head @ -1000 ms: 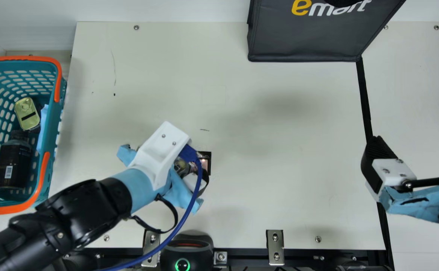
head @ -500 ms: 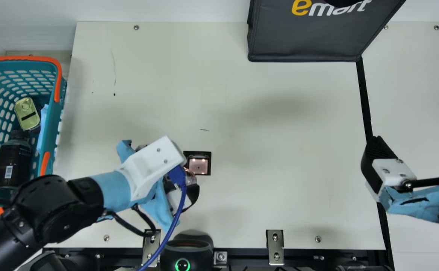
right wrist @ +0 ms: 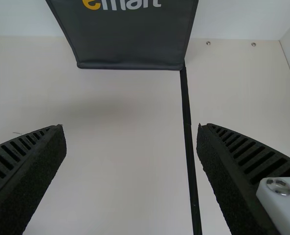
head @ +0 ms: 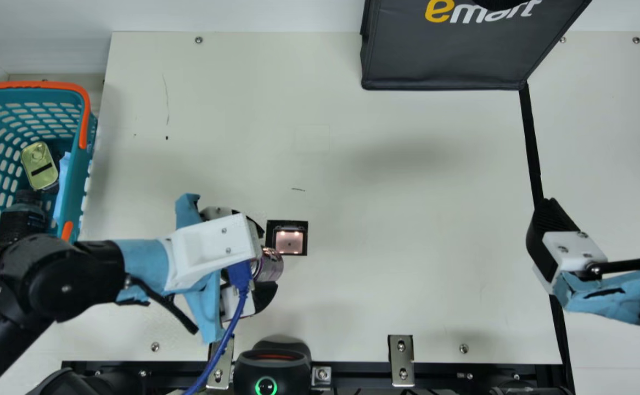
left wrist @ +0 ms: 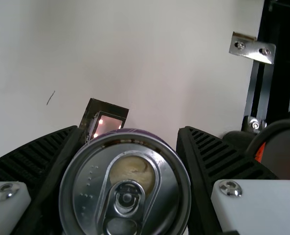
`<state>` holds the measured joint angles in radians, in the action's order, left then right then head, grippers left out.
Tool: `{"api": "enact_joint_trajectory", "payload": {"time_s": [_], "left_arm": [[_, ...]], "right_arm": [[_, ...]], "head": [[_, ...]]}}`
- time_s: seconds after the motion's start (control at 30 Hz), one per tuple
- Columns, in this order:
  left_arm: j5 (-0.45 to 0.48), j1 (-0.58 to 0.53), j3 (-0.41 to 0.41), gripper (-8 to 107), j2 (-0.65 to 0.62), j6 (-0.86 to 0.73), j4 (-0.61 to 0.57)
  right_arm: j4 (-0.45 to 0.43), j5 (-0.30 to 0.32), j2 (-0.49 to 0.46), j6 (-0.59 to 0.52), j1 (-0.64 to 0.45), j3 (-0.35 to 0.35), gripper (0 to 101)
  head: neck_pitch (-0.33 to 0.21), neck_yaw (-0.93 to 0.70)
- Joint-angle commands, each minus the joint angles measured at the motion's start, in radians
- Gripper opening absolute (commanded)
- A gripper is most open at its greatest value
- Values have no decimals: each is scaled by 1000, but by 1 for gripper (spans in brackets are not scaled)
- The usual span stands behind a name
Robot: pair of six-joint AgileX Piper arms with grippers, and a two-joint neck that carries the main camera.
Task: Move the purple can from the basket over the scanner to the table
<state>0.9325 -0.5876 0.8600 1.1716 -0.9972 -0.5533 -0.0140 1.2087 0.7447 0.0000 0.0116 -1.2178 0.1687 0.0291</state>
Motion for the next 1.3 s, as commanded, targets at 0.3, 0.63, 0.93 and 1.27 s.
{"api": "enact_joint_trajectory", "payload": {"time_s": [0.3, 0.63, 0.93, 1.27], "left_arm": [[65, 103, 13, -8, 58, -317, -71], [60, 90, 21, -8, 100, -338, -81], [46, 66, 32, -8, 135, -312, -80], [22, 49, 34, 0, 176, -292, -76]], "right_arm": [[0, 0, 0, 0, 0, 0, 95], [0, 0, 0, 0, 0, 0, 95], [0, 0, 0, 0, 0, 0, 95], [0, 0, 0, 0, 0, 0, 95]], "head": [[-30, -2], [-30, -2], [-30, -2], [-30, -2]]}}
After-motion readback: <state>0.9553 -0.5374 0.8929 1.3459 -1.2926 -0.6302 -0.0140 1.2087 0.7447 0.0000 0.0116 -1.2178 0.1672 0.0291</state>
